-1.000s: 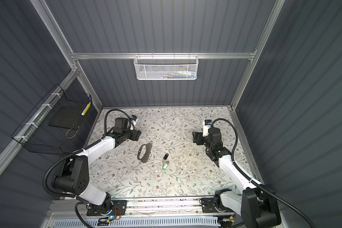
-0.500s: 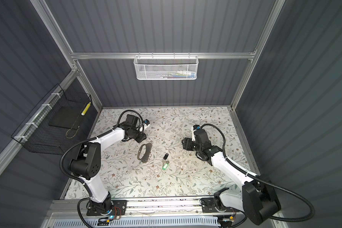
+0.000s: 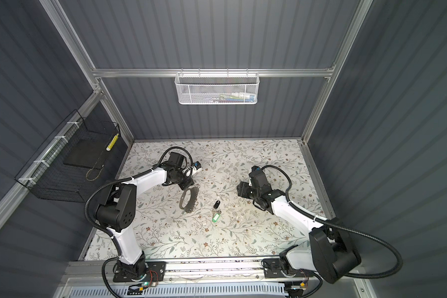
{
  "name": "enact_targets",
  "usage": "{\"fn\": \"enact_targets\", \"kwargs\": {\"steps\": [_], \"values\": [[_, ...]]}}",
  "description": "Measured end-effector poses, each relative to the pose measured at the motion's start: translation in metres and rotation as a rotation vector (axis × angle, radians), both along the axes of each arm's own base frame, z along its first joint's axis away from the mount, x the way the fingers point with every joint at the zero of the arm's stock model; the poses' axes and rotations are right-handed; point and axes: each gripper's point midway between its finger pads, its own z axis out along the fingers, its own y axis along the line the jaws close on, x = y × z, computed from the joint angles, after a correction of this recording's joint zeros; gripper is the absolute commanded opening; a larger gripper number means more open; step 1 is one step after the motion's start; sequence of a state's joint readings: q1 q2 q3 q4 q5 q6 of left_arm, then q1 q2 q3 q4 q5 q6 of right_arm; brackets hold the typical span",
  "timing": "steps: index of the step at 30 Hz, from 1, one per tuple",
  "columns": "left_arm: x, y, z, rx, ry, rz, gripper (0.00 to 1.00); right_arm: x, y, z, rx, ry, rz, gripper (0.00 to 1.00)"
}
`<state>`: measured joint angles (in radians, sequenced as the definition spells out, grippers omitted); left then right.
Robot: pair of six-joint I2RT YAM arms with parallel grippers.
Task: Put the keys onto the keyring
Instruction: 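Grasp the metal plate's split ring with left gripper while right gripper approaches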
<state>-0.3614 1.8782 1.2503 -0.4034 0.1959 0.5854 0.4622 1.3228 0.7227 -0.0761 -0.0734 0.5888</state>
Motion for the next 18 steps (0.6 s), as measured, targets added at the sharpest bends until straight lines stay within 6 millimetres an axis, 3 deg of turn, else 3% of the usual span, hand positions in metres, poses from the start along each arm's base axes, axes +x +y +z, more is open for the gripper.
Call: {"fn": "enact_targets", "kwargs": {"steps": [7, 12, 16, 18], "values": [[-0.002, -0.002, -0.016, 0.006, 0.035, -0.014, 0.17, 0.004, 0.006, -0.001, 0.006, 0.013, 0.012, 0.60], [0.000, -0.003, -0.015, 0.003, 0.035, -0.016, 0.17, 0.004, 0.007, -0.003, 0.004, 0.023, 0.016, 0.60], [0.003, -0.004, -0.014, -0.002, 0.030, -0.017, 0.19, 0.004, 0.008, -0.005, -0.001, 0.033, 0.017, 0.61], [0.002, -0.005, -0.015, -0.004, 0.035, -0.020, 0.25, 0.005, 0.009, -0.004, 0.000, 0.032, 0.018, 0.62]]}}
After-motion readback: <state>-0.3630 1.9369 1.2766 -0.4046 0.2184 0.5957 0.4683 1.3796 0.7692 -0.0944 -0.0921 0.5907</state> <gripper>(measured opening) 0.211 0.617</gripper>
